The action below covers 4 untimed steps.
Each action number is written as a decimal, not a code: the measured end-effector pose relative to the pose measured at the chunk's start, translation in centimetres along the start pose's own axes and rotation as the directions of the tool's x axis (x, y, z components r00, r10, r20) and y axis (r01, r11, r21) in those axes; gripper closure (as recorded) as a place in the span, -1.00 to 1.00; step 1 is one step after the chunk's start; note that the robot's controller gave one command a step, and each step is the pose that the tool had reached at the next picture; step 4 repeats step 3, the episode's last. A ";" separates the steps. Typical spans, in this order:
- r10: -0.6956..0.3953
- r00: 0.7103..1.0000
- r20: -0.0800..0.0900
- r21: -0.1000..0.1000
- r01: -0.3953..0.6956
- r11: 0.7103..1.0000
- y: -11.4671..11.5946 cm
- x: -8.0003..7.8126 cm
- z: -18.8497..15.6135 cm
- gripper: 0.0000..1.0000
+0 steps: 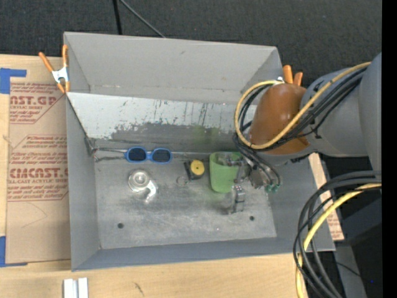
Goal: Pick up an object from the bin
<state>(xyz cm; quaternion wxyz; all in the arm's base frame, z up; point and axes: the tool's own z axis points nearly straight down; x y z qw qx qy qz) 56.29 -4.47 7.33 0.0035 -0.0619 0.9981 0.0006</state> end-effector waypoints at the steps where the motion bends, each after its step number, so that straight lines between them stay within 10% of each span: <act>1: 0.000 1.000 0.002 0.000 0.000 1.000 0.1 -0.1 0.0 -1.00; 2: 0.000 1.000 0.002 0.000 0.000 1.000 0.0 -0.1 -0.1 1.00; 4: 0.000 1.000 -0.005 0.000 0.000 1.000 0.1 -0.2 -0.4 1.00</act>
Offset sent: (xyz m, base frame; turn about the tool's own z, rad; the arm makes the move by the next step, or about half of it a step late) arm 0.0000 0.0000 0.0000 0.0000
